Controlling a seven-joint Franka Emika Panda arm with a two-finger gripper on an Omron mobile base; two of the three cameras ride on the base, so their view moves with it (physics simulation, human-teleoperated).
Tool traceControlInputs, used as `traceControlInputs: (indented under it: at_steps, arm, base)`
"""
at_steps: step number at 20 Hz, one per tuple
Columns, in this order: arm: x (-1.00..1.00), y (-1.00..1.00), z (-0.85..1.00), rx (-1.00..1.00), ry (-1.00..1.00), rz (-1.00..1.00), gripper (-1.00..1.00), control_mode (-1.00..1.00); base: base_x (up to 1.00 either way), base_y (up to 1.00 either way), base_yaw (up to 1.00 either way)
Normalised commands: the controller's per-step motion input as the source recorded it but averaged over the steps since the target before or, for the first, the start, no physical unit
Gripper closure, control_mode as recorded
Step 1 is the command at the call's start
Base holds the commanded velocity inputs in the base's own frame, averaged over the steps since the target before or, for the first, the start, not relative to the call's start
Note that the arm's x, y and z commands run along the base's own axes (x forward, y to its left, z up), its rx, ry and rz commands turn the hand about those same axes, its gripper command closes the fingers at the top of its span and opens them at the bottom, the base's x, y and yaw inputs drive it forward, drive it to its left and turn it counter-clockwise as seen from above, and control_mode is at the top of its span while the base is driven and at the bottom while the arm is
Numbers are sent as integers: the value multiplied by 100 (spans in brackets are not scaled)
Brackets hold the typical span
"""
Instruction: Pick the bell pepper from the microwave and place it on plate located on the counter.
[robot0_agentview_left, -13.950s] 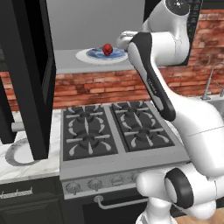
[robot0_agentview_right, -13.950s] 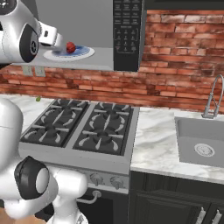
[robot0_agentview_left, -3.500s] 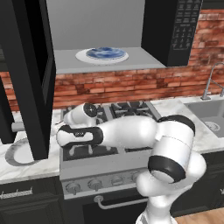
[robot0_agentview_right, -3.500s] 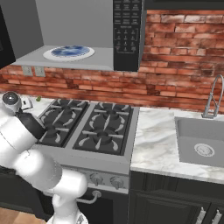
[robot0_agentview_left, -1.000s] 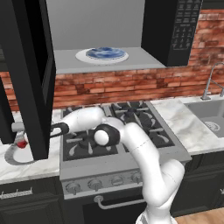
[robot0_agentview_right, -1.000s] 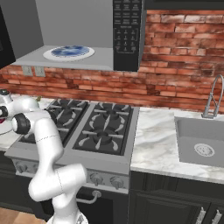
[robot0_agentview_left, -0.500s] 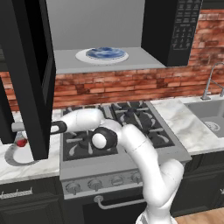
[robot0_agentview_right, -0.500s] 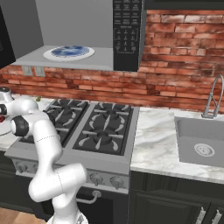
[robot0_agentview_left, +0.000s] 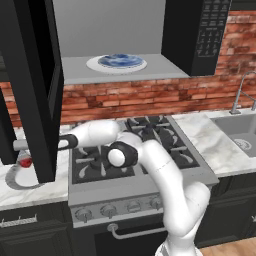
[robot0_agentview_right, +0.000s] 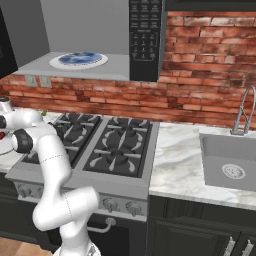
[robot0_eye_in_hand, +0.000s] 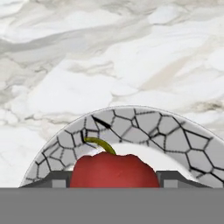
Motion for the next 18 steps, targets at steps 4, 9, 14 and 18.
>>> traceControlInputs:
  at_steps: [4, 9, 14, 18]
  arm:
    - [-26, -21, -1, 0, 0, 0, 100, -100]
    - [-22, -18, -8, 0, 0, 0, 100, -100]
    - [-12, -17, -7, 0, -1, 0, 100, -100]
    - [-4, -8, -1, 0, -1, 0, 100, -100]
  base:
    - [0, 0, 0]
    - [0, 0, 0]
    - [0, 0, 0]
    - [0, 0, 0]
